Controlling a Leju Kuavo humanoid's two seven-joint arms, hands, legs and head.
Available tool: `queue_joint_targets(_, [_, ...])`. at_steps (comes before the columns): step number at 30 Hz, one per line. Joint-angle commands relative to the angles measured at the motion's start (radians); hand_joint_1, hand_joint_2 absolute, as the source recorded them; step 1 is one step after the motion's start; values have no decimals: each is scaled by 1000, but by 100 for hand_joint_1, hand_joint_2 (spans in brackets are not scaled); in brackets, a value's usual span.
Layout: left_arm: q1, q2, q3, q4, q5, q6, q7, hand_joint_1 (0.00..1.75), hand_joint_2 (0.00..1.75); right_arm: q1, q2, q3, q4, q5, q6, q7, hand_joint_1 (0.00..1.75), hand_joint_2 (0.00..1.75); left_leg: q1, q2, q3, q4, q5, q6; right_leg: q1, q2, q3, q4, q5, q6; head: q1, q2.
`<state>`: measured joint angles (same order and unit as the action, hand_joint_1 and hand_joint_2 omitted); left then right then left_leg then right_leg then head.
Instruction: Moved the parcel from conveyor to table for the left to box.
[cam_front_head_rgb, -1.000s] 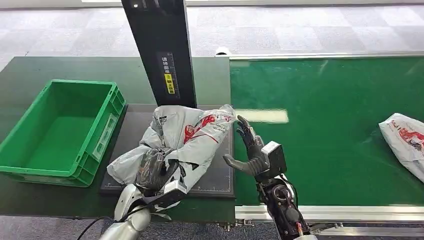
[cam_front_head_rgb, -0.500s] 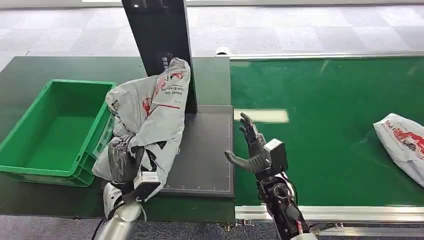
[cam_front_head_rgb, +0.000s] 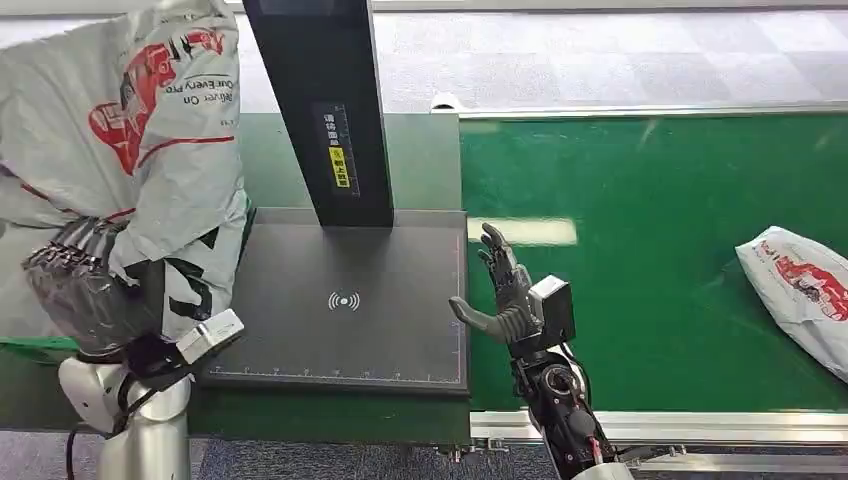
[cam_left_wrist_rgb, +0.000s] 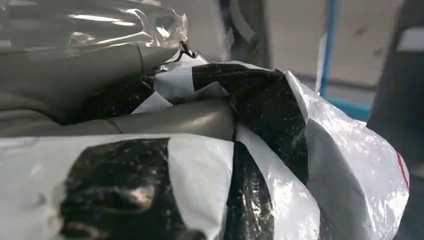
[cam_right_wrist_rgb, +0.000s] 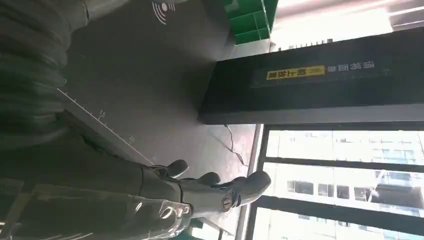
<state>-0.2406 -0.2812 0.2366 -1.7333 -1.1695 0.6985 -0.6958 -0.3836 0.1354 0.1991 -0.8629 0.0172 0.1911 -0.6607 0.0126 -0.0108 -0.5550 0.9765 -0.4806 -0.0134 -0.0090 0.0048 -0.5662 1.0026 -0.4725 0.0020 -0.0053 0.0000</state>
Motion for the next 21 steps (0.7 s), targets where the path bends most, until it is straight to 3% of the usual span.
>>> queue_joint_targets(1, [-60,-8,131,-88,-40,0,-2,175,0,-24,3,9,42,-6,-5,2,0,175,0,2,0,0,0,1,0,1,0,0,1,0,0,0])
queue_joint_targets(15, [-60,-8,131,-88,-40,0,-2,175,0,-24,3,9,42,-6,-5,2,0,175,0,1,0,0,0,1,0,0,0,-1,1,0,0,0])
queue_joint_targets(21, [-129,33,232,-62,-146,0,-2,175,0,-2,-5,-4,24,-9,-10,-1,0,175,0,0,0,0,0,0,0,0,0,0,0,0,0,0])
